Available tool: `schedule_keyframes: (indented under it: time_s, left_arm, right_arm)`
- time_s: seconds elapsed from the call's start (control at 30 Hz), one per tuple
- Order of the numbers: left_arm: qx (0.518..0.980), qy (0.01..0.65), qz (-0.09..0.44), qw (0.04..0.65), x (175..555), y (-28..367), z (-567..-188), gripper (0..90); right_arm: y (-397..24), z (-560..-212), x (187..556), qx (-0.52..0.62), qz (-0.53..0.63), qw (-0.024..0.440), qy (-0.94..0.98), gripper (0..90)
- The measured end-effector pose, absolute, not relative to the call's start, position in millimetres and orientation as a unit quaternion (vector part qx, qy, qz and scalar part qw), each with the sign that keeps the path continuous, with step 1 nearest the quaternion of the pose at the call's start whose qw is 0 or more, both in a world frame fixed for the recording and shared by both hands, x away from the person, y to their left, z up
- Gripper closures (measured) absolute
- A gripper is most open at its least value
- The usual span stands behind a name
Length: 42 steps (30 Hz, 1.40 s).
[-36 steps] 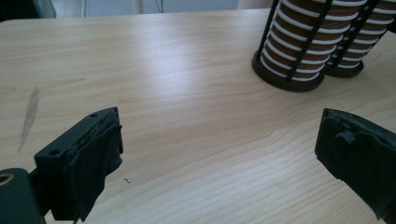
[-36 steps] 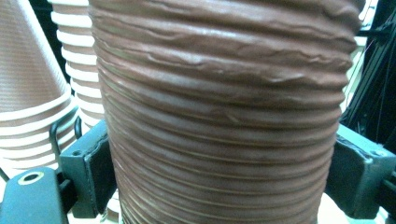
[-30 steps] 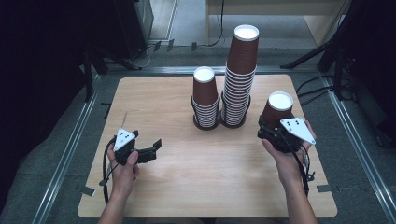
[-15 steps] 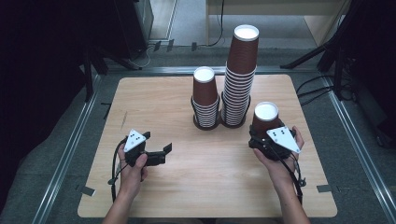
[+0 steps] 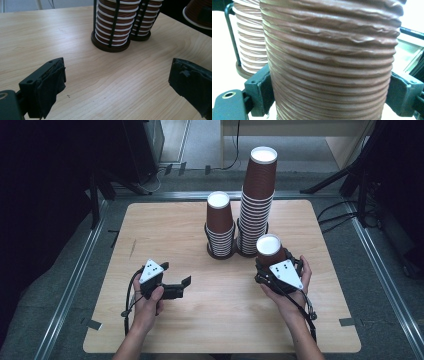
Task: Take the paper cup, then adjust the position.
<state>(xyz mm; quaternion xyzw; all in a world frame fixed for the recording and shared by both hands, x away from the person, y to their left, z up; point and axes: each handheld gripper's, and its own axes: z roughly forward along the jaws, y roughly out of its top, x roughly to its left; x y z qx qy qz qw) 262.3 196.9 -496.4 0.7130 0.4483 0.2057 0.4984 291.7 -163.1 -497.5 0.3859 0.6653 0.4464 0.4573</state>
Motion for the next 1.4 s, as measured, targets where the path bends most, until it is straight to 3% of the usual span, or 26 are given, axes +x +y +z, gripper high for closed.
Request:
schedule_keyframes:
  time_s: [1.4]
  left_arm:
    - [0.725, 0.408, 0.167, 0.529, 260, 170, -483, 1.1]
  right_arm:
    - [-124, -511, 284, 0.3, 0.411, 0.474, 0.718, 11.4]
